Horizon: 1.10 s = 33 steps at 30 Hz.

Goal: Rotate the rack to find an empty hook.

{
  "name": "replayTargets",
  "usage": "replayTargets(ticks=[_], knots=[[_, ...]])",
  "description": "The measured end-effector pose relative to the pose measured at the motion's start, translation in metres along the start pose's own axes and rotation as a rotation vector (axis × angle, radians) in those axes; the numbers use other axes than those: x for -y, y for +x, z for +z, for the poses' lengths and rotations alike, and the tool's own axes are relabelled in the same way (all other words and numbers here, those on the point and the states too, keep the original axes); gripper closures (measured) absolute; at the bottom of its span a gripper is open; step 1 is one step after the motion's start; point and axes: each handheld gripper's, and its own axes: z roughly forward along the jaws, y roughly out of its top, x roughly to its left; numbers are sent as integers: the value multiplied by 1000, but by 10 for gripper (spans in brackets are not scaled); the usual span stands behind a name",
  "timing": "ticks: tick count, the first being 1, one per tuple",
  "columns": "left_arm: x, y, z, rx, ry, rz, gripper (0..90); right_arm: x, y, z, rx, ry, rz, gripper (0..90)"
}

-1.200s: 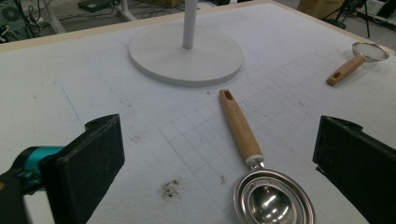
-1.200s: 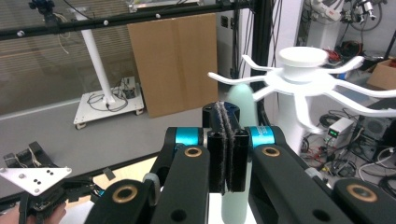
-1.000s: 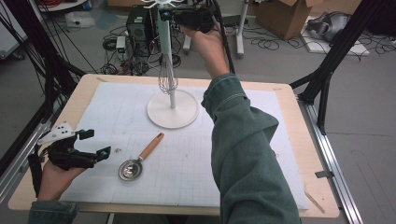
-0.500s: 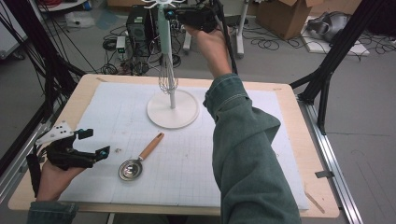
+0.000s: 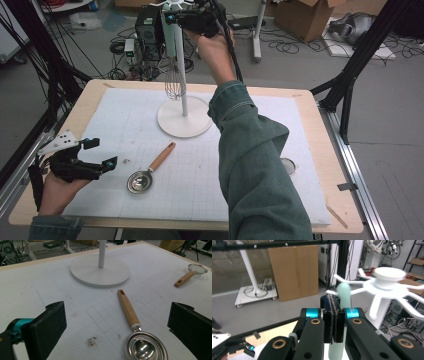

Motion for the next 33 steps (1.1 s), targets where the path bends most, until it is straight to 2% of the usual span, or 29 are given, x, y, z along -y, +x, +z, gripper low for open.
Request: replayTargets(ticks=[6, 14, 18, 23, 28, 33], knots=[[0, 1, 0, -3, 0, -2, 25, 3, -2, -8, -12, -1, -7, 899], [0, 0, 0, -4, 1, 0, 25, 11, -18, -37, -5, -38, 15, 899], [0, 0, 0, -2, 6, 2, 25, 11, -26, -44, 19, -43, 30, 900], [0, 0, 1, -1, 5, -2, 25, 10, -32, -44, 28, -49, 51, 900], [1, 1, 1, -2, 3, -1, 25, 2, -28, -34, 17, -38, 31, 899], [0, 1, 0, -3, 1, -1, 25, 2, -22, -26, 3, -27, 27, 899]])
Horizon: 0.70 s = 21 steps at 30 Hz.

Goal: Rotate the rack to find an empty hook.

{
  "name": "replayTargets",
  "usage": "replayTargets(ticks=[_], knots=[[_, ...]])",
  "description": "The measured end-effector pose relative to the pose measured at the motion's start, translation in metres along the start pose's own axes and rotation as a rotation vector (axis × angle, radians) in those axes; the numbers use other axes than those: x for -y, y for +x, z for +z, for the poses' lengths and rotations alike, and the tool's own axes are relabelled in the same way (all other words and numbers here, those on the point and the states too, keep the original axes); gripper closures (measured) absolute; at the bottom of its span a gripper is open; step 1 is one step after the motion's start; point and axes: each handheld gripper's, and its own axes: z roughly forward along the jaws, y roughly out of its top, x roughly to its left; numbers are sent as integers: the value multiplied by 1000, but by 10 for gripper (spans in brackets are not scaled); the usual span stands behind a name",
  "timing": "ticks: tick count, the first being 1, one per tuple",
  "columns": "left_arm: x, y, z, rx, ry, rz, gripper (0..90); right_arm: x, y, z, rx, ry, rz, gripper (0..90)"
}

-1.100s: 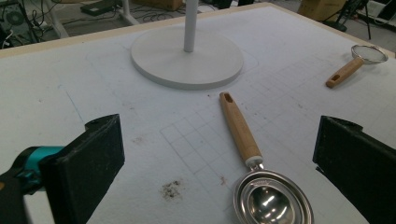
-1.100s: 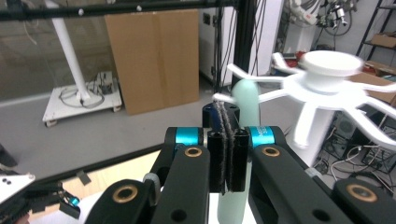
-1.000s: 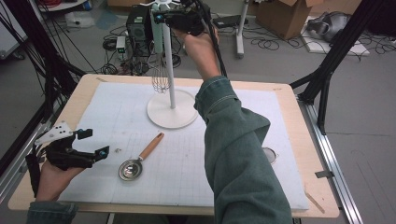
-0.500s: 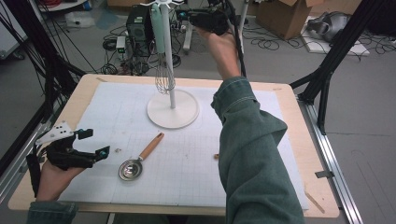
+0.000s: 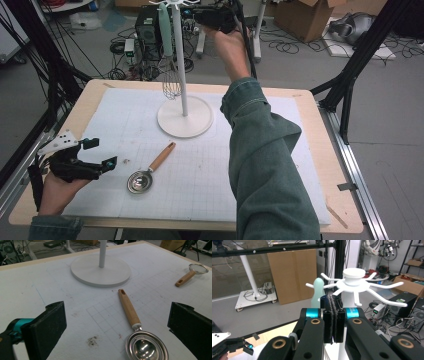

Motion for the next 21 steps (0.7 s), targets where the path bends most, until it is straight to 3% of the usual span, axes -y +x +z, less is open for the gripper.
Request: replayTargets(ticks=[13, 19, 21], knots=[[0, 0, 1, 5, 0, -1, 25, 0, 9, 9, -10, -1, -4, 900], [1, 1, 2, 10, 5, -3, 25, 2, 11, -1, -56, -18, -4, 895], [2, 1, 2, 11, 7, -3, 25, 5, 11, -6, -67, -22, -3, 856]])
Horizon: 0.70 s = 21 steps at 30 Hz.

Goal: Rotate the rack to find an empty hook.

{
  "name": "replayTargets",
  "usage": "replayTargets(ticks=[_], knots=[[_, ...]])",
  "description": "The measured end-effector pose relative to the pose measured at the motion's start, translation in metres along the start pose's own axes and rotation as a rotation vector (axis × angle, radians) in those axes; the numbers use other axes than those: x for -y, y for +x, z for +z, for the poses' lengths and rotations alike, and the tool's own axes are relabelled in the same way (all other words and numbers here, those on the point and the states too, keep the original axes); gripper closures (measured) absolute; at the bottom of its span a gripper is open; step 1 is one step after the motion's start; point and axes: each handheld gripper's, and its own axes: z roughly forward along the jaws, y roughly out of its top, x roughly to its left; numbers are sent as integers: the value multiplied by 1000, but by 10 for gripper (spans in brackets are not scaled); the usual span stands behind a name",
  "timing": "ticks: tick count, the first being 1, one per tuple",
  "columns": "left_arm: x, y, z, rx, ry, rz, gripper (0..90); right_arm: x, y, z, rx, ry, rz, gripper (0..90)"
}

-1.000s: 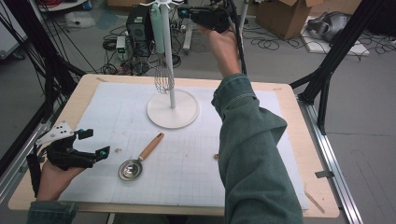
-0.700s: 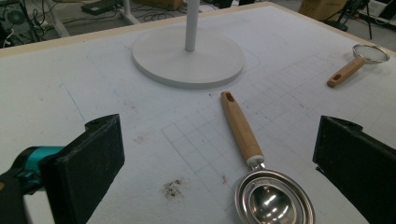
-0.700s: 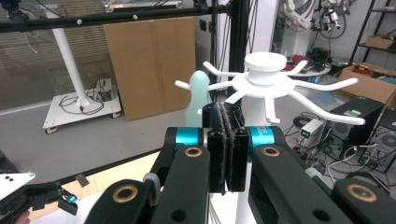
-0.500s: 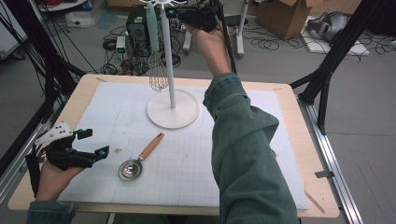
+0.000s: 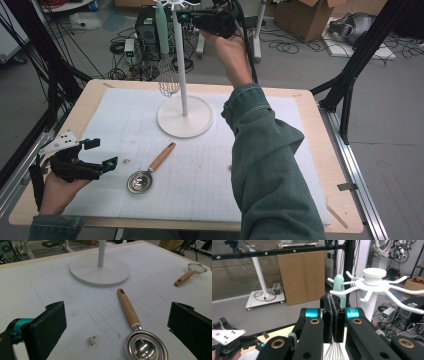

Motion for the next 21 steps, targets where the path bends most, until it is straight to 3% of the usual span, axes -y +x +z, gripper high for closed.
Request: replayTargets(ticks=[11, 15, 21], knots=[[-1, -2, 3, 2, 6, 5, 25, 25, -3, -17, -19, 7, 42, 622], [0, -3, 5, 5, 14, 8, 25, 36, -1, -21, -20, 32, 48, 545], [-1, -5, 6, 7, 15, 13, 25, 53, -3, -28, -19, 38, 80, 458]])
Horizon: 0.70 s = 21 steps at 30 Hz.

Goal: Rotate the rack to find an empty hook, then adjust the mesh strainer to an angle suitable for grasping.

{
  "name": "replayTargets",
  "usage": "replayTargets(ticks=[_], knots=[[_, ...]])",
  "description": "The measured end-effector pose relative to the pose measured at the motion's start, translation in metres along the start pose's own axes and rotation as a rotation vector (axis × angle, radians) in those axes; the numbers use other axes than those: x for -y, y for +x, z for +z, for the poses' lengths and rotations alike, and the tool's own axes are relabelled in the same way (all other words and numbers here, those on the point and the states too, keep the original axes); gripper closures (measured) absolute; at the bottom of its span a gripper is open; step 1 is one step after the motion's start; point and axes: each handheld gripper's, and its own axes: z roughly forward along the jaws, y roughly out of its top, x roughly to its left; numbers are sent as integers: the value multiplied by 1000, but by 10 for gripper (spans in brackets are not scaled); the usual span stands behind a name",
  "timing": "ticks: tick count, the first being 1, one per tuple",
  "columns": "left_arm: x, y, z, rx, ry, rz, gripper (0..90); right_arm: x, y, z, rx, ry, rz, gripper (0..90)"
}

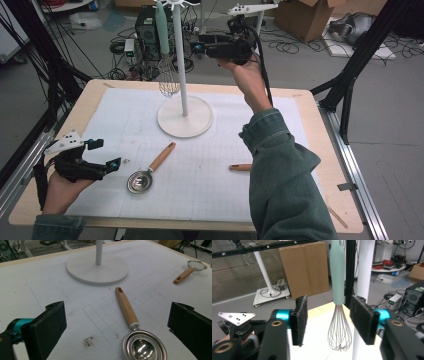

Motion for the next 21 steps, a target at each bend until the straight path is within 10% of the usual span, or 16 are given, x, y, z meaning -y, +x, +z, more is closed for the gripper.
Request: replayTargets(ticks=[21], knots=[[0, -7, 10, 20, 22, 7, 25, 72, 2, -30, 24, 32, 52, 314]])
